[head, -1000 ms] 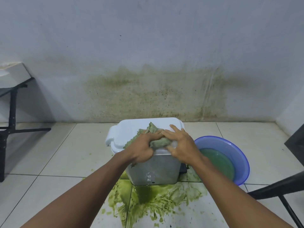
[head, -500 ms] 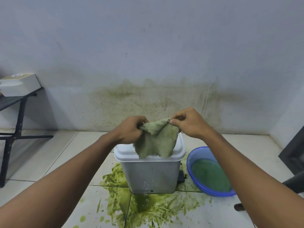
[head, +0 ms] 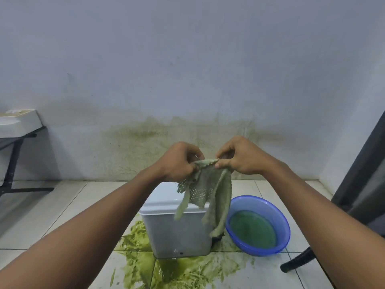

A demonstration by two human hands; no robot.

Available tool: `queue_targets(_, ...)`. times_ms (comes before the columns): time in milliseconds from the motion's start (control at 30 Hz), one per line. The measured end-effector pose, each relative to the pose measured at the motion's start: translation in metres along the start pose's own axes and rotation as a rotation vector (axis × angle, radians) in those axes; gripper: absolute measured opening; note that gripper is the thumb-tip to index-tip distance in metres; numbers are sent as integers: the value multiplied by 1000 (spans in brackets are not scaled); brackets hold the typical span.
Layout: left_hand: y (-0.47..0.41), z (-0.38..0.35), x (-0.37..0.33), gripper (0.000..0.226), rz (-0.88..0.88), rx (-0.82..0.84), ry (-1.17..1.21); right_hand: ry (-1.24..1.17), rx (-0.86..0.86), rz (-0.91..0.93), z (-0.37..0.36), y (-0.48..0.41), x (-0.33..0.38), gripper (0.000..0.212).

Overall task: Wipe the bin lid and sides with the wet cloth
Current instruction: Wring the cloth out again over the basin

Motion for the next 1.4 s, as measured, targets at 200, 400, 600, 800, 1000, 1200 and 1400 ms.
queue_targets(200, -6, 10, -8, 21, -11, -45, -15, -23, -82, -101, 6, 10, -26, 21)
queue_targets(400, -13, 20, -2, 23, 23, -111, -33, -104, -248, -155, -9, 23, -66, 21)
queue_targets(600, -11, 15, 23, 25, 95, -56, -78, -459, -364, -278, -2, 21, -66, 5)
queue_targets(800, 23, -47, -13, 31, 123, 156, 336, -819, -397, -387, -22, 11, -38, 22)
queue_targets(1000, 2, -55, -24, 16, 127, -85, 52, -434, -500, -319, 14, 9, -32, 14)
queue_targets(1200, -25, -87, -14, 23, 55, 231, -21, -57, -425, -443, 52, 36, -67, 8)
queue_targets(1400, -31, -160, -35, 28, -115, 364, -118, -13, -308, -621, 57, 72, -124, 40)
Point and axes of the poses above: each hand's wrist, its own y-axis away from the middle knuckle, its own z-axis out of the back of the hand, x = y × z, the point moved 8 cm from there along -y, towards the middle knuckle, and after that the axes turned 15 degrees about -y, right-handed, at the moved point
